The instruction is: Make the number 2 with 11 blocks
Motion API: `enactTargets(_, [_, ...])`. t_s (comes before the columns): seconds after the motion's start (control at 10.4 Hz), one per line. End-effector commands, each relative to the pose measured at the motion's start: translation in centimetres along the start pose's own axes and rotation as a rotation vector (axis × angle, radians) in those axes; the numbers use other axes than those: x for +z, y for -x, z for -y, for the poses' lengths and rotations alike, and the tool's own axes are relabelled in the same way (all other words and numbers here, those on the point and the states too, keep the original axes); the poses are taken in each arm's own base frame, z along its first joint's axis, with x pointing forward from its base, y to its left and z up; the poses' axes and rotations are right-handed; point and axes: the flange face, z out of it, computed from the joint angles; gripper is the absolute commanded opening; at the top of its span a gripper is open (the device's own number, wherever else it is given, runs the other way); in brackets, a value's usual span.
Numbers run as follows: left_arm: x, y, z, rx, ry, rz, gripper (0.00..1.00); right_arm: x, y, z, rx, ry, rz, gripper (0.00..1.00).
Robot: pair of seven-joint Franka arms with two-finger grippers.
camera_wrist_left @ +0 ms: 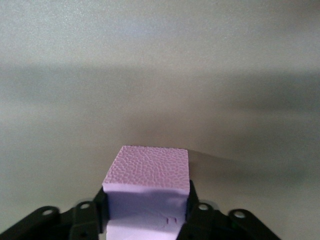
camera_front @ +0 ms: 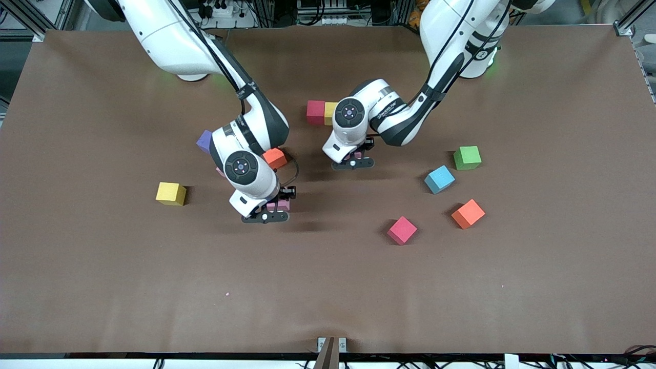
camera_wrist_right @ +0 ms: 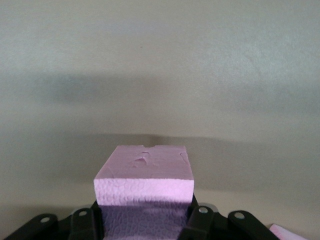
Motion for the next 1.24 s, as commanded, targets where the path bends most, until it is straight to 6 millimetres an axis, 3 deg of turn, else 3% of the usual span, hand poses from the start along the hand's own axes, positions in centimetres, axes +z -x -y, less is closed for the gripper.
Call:
enactTargets(0.0, [0.1,-0.3,0.5,-0.013,-0.036,-0.002,1.00,-1.6,0.8,-0.5,-0.105,-0.001,0.020,0.42])
enactTargets(0.29, [-3.3,-0.7,1.0,-0.029,-0.033,-0.028,1.00,-2.5,1.5,-0.2,-0.210,0.005,0.042,0.42])
enactTargets(0.57, [-8.3,-2.4,3.4,-0.080,-0.005,-0.066,1.00,-2.6,2.7,0.0,-0.344,0.006,0.051,0.42])
enactTargets(0.67, [-10.1,-4.0,5.3,-0.122,0.010,-0.077,1.00,-2.4,3.2,0.3,-0.394,0.007,0.058,0.42])
enactTargets(0.86, [-12.8,-7.1,7.9,-0.190,0.046,-0.107,1.00,-2.3,4.9,2.8,-0.495,0.011,0.058,0.42])
enactTargets(1.15, [-16.8,-13.5,11.6,-0.292,0.129,-0.153,1.00,-1.9,8.4,7.7,-0.630,0.049,0.057,0.42])
